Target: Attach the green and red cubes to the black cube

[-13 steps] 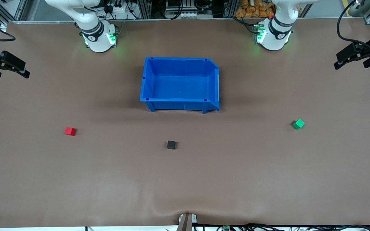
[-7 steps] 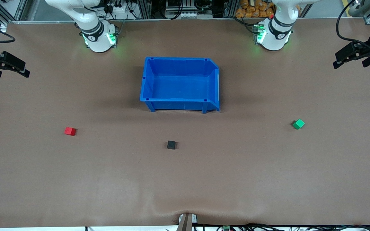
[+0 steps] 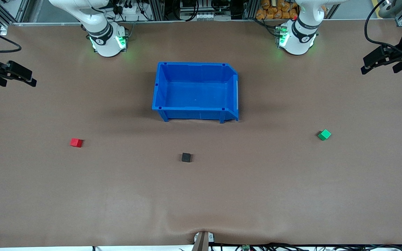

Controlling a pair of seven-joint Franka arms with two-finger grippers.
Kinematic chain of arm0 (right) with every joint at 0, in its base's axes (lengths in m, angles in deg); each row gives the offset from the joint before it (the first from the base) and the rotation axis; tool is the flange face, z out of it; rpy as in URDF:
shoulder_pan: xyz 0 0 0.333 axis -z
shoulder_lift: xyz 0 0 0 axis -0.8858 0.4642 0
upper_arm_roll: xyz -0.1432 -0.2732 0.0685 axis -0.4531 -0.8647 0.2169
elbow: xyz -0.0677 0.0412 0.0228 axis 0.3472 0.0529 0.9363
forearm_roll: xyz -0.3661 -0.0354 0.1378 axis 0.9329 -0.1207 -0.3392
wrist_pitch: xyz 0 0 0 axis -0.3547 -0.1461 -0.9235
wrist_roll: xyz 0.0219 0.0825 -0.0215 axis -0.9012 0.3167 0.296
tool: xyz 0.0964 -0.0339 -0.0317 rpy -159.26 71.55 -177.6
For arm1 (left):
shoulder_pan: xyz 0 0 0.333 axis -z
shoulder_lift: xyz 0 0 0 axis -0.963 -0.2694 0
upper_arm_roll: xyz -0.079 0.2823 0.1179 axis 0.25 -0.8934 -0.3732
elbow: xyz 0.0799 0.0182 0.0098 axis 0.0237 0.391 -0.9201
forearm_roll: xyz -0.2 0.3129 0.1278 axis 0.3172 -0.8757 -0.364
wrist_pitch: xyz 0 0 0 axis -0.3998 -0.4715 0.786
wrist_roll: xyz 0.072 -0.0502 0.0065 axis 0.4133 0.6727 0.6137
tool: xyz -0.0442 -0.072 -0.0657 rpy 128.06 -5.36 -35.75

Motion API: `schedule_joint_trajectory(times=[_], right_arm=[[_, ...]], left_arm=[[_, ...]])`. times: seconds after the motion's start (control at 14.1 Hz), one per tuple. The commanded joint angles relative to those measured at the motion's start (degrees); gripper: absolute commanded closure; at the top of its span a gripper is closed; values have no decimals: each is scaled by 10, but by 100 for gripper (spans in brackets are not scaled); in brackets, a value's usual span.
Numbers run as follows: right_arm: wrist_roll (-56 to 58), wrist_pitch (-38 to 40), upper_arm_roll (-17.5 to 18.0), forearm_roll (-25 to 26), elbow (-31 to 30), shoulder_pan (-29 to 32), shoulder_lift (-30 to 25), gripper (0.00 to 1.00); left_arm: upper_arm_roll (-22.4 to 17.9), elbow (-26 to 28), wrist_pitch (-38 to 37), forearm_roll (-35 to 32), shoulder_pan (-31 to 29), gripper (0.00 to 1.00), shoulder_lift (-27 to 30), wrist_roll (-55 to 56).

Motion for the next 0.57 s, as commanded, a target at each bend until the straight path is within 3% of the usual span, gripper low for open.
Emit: schedule_joint_trajectory(times=[0.0,0.5], right_arm=[[-9,-10,-2,7,-8,-4,8,0],[-9,-11,-2,5,-6,5,31,0]], left_arm=[[3,-15,-12,-12,-2,0,-9,-3],[4,-8,-31,-11,0,0,-5,1]])
